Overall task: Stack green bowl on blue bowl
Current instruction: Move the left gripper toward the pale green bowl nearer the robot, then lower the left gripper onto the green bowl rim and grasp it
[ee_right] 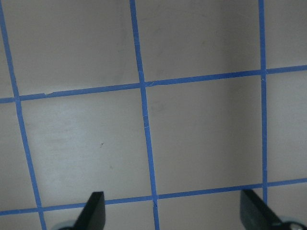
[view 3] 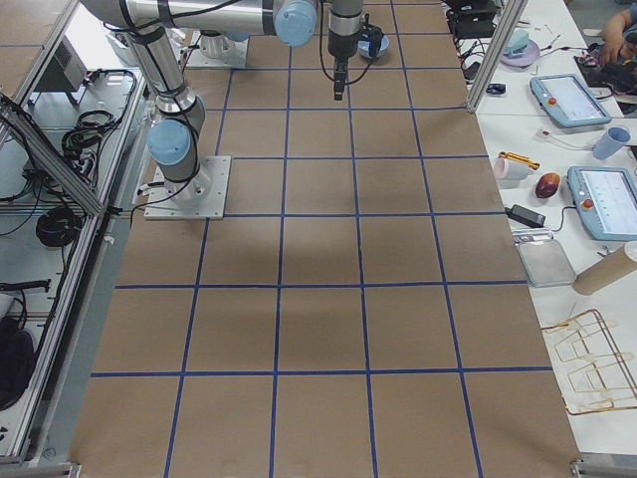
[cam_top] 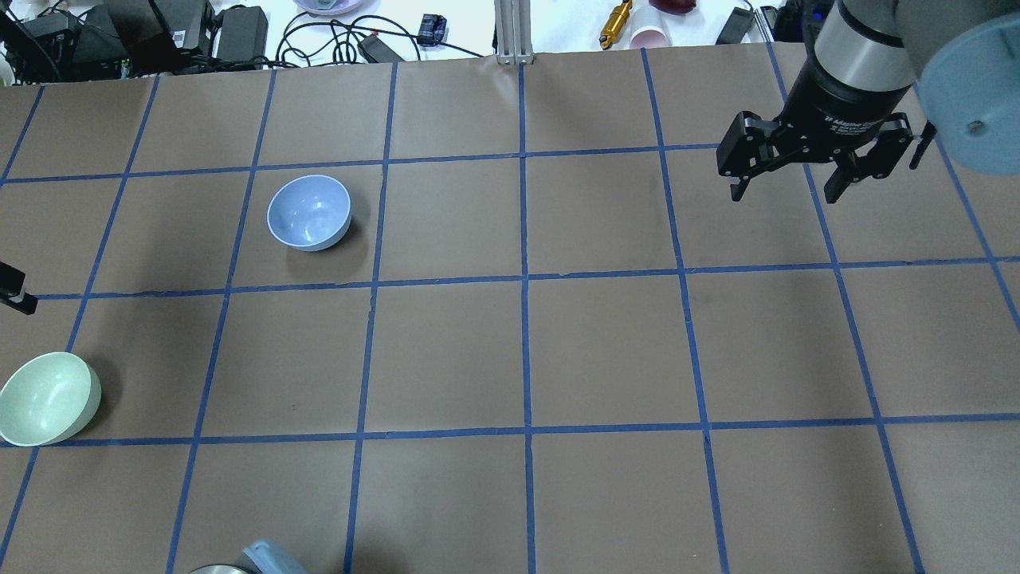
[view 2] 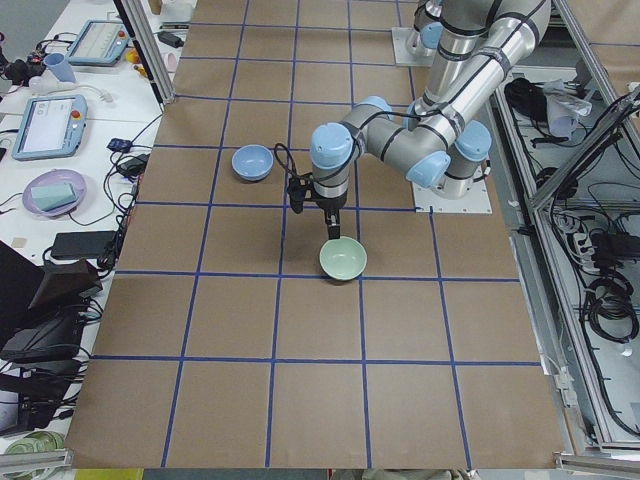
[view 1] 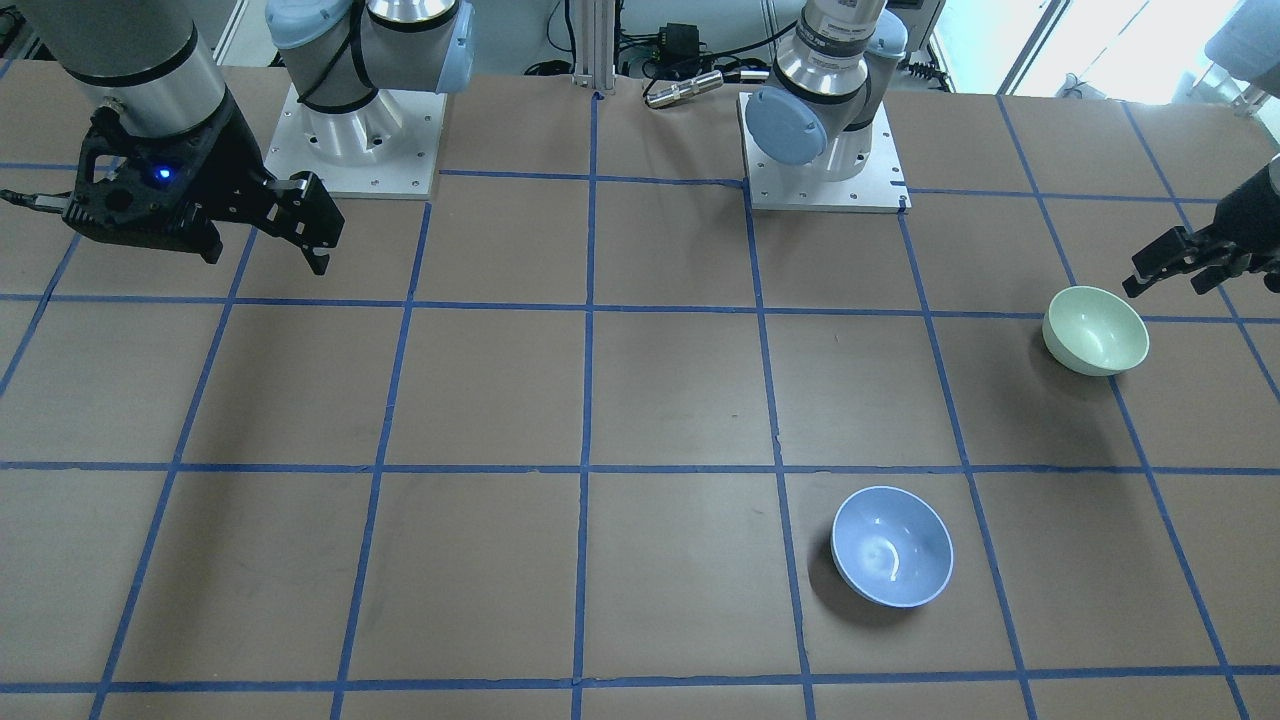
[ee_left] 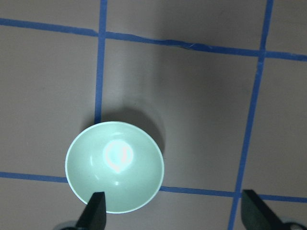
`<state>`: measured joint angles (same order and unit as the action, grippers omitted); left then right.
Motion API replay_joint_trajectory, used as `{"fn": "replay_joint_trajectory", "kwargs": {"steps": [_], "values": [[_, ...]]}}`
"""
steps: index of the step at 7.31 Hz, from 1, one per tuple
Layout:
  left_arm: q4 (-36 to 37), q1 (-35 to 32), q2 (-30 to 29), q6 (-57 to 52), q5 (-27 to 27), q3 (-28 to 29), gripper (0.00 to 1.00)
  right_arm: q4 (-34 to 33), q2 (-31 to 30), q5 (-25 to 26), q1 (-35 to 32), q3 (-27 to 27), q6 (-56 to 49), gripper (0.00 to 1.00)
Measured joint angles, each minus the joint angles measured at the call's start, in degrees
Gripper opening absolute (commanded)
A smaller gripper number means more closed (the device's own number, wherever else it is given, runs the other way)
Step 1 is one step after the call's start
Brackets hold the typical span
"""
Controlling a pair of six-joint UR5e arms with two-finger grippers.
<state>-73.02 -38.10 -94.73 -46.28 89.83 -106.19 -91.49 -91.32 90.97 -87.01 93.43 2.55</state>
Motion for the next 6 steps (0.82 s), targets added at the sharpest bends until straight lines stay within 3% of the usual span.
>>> {"fn": "replay_joint_trajectory", "kwargs": {"steps": [6], "values": [[10.20, 9.08, -10.91, -13.08, -3.94, -2.37, 1.00, 0.00, 0.00, 0.00, 0.00, 0.00, 0.00, 1.00]]}}
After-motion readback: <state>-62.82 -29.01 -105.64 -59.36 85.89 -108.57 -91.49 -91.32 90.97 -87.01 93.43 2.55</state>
